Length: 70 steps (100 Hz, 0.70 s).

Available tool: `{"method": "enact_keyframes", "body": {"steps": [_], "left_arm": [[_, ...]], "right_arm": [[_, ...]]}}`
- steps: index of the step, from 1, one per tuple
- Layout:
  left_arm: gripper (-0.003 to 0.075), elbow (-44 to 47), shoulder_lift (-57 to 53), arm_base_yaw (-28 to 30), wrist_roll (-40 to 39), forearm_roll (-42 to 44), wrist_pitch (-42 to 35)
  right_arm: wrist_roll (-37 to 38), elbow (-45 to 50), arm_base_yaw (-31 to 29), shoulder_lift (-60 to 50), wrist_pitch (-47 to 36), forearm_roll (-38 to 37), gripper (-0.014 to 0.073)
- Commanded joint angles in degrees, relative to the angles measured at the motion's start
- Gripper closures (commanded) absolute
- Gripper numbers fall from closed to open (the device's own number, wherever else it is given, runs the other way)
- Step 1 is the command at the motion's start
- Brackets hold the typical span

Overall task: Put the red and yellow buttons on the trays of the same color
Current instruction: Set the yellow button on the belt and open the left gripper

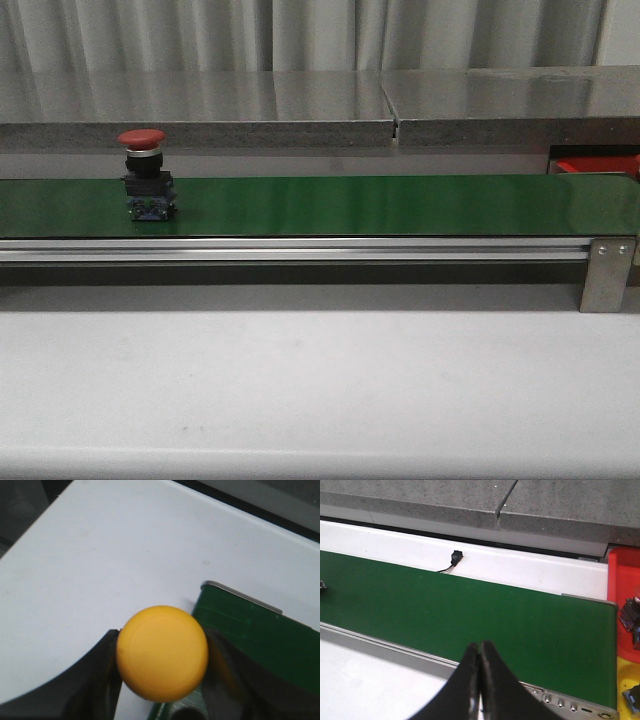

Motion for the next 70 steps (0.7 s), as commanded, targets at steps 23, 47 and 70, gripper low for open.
{"method": "enact_keyframes", "body": {"steps": [23,47,70], "left_arm": [[0.0482,2.0,-3.1,-5.8,0.2,-1.4,-5.8],[0.0475,2.1,-1.8,-7.5,0.2,-1.5,-4.7],[0.0213,2.1,-1.4,-7.6,0.3,-1.5,-4.2]], "right_arm": [[-0.3,-1.5,0.1,-0.8,-2.1,1.0,0.0669],[-0.3,-1.5,0.1,-0.8,-2.1,1.0,0.0669],[-0.3,-1.5,0.1,-0.8,-2.1,1.0,0.0669]]}}
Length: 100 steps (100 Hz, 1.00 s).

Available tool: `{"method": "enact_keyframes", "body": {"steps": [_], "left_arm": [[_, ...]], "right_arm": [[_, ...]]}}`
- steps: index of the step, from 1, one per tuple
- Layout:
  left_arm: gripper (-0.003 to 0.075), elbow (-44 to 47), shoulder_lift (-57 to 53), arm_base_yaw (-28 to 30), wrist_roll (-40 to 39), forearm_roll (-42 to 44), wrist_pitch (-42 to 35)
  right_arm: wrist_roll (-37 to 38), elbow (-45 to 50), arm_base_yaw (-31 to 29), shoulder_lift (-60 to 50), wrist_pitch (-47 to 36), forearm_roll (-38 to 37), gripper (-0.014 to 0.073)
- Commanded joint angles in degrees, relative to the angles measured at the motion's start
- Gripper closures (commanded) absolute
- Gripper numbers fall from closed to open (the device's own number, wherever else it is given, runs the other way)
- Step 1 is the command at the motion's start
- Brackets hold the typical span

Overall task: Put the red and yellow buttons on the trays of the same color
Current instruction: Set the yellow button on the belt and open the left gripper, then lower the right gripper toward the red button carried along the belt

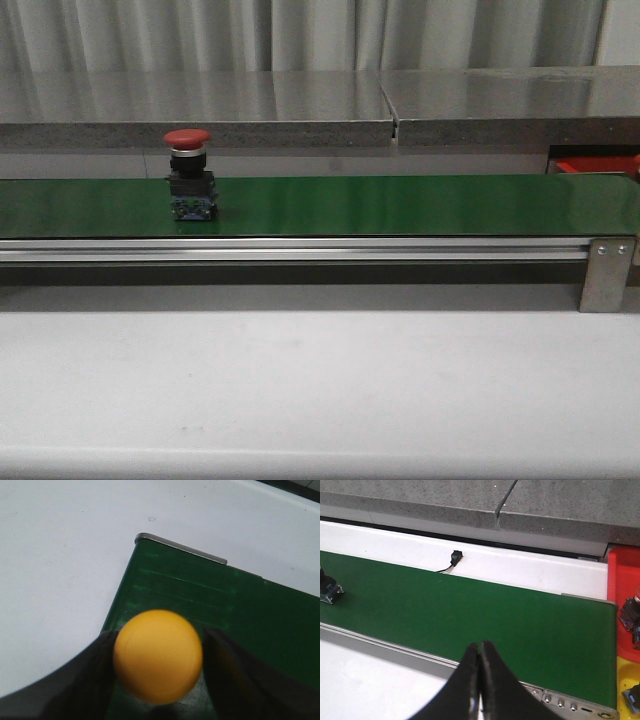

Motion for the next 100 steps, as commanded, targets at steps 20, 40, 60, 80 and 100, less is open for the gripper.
{"method": "enact_keyframes", "body": {"steps": [20,40,60,80,100], "left_arm": [[0.0138,-1.5,-4.1,-1.6,0.4,-1.3,-2.9],[0.0203,-1.5,-8.2,-5.3,0.8,-1.0,-2.3],[0.0540,-1.5,-12.8,-9.6,2.6,-1.0,0.6],[0.0741,-1.5,-16.8,-13.6,3.5,-0.8,5.4],[0.0741,-1.4,-21.7,-17.2,3.5,-0.8,8.7]], "right_arm": [[-0.5,-1.5,0.1,-0.8,-2.1,1.0,0.0669],[-0.5,-1.5,0.1,-0.8,-2.1,1.0,0.0669],[-0.5,-1.5,0.1,-0.8,-2.1,1.0,0.0669],[-0.5,-1.5,0.1,-0.8,-2.1,1.2,0.0669],[-0.5,-1.5,0.1,-0.8,-2.1,1.2,0.0669]]}}
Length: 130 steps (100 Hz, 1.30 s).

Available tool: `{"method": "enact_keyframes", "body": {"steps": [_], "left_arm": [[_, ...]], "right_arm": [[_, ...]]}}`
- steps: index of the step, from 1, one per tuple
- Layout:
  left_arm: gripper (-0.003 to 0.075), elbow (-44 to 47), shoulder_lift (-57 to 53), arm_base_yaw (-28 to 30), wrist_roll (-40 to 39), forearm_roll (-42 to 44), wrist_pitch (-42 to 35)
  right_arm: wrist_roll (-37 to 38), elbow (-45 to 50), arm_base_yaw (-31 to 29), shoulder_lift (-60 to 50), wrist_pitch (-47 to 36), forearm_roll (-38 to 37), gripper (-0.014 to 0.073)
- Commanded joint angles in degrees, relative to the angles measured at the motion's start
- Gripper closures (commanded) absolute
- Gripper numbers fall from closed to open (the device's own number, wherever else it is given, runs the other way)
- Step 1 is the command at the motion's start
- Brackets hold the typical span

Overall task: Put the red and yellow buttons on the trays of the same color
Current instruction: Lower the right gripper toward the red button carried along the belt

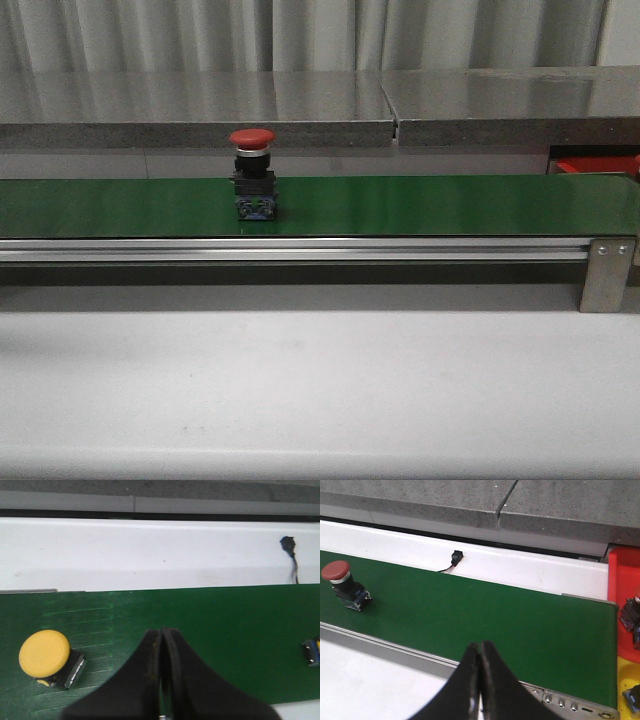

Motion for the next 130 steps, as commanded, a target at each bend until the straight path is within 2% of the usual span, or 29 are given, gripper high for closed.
{"method": "enact_keyframes", "body": {"steps": [1,21,51,75,93,114,124,130], "left_arm": [[0.0741,-1.2,-4.3,-1.7,0.2,-0.8,-1.3],[0.0741,2.9,-12.0,-2.7,0.2,-1.0,-0.9],[0.0741,14.4,-25.9,-2.7,0.2,-1.2,-0.9],[0.0741,23.4,-36.0,-2.7,0.2,-1.4,-1.6],[0.0741,25.1,-40.7,-2.7,0.2,-1.3,-1.8],[0.0741,25.1,-41.2,-2.7,0.2,-1.3,-0.9],[0.0741,25.1,-41.2,-2.7,0.2,-1.3,-0.8],[0.0741,25.1,-41.2,-2.7,0.2,-1.3,-0.8]], "right_arm": [[-0.3,-1.5,0.1,-0.8,-2.1,1.2,0.0669],[-0.3,-1.5,0.1,-0.8,-1.4,1.2,0.0669],[-0.3,-1.9,0.1,-0.8,-1.1,1.2,0.0669],[-0.3,-5.6,0.1,-0.4,1.1,0.8,0.0669],[-0.3,-9.7,0.1,2.8,3.3,0.8,0.0668],[-0.3,-16.5,2.2,9.9,6.3,0.4,0.0667],[-0.3,-20.0,3.6,14.3,8.9,0.0,0.0635],[-0.3,-22.1,4.3,16.7,10.7,-0.1,0.0561]]}}
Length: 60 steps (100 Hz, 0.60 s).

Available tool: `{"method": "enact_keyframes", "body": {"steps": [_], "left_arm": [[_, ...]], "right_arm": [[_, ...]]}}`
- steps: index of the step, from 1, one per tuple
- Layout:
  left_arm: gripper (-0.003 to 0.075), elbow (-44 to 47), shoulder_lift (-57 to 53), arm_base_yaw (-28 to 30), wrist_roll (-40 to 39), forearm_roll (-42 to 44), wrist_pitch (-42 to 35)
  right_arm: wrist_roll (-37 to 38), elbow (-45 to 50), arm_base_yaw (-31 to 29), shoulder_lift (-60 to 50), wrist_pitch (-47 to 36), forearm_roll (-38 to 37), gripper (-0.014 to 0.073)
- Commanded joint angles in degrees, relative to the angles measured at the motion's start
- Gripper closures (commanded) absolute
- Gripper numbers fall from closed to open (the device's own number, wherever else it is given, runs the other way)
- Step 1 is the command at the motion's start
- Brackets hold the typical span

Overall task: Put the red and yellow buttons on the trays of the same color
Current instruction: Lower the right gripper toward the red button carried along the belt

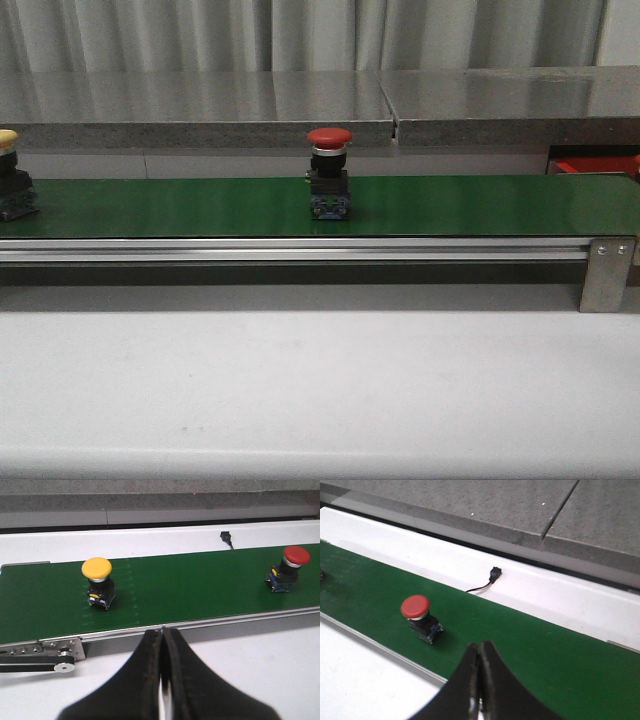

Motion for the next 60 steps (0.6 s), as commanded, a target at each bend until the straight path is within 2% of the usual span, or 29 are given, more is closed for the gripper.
{"method": "enact_keyframes", "body": {"steps": [1,9,10,16,27,35,60], "left_arm": [[0.0741,-1.7,-0.2,-0.4,0.0,-1.4,-3.5],[0.0741,-1.7,-0.2,-0.4,0.0,-1.4,-3.5],[0.0741,-1.7,-0.2,-0.4,0.0,-1.4,-3.5],[0.0741,-1.7,-0.2,-0.4,0.0,-1.4,-3.5],[0.0741,-1.7,-0.2,-0.4,0.0,-1.4,-3.5],[0.0741,-1.7,-0.2,-0.4,0.0,-1.4,-3.5],[0.0741,-1.7,-0.2,-0.4,0.0,-1.4,-3.5]], "right_arm": [[-0.4,-4.7,1.0,3.2,1.2,0.9,0.0538],[-0.4,-7.2,2.1,6.3,3.1,0.9,0.0370],[-0.4,-7.2,2.2,6.5,3.2,0.9,0.0370],[-0.4,-8.7,3.3,8.7,4.0,0.9,0.0222],[-0.4,-10.9,5.3,12.1,4.6,0.6,0.0074],[-0.4,-12.4,6.6,14.0,4.9,-0.5,0.0038],[-0.4,-17.0,9.7,21.8,8.3,-2.8,0.0028]]}}
